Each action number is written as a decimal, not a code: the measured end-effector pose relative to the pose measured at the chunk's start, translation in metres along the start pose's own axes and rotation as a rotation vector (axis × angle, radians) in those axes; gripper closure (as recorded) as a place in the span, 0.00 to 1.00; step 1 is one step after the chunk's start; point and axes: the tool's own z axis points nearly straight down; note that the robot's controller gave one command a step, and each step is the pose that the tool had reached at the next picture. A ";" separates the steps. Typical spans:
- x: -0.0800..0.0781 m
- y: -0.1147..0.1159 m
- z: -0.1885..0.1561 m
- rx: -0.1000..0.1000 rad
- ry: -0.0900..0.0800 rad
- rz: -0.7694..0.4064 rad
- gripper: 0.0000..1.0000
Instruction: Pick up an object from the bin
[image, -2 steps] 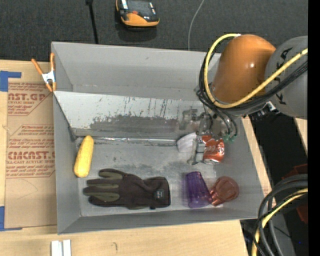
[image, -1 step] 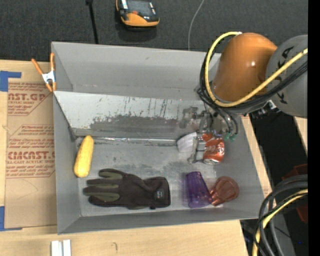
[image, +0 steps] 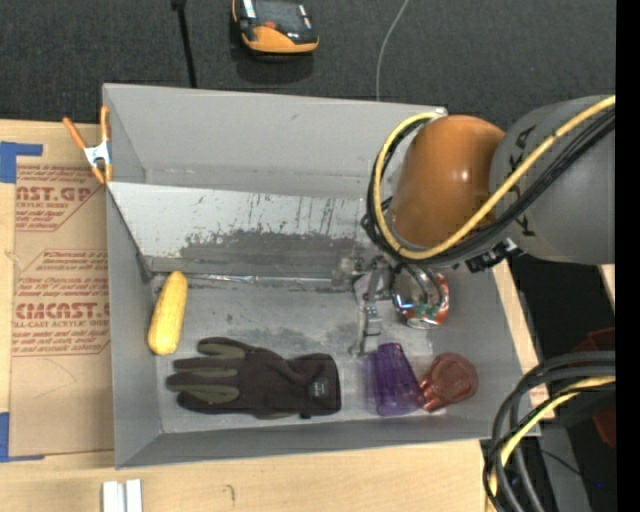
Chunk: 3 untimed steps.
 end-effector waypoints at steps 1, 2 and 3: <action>0.006 0.014 0.044 -0.002 0.007 -0.164 0.00; 0.000 0.021 0.077 -0.003 0.006 -0.248 0.00; 0.026 0.031 0.105 -0.002 0.005 -0.057 0.00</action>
Offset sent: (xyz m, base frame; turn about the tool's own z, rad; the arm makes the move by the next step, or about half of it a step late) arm 0.0056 0.0286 -0.1033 -0.1285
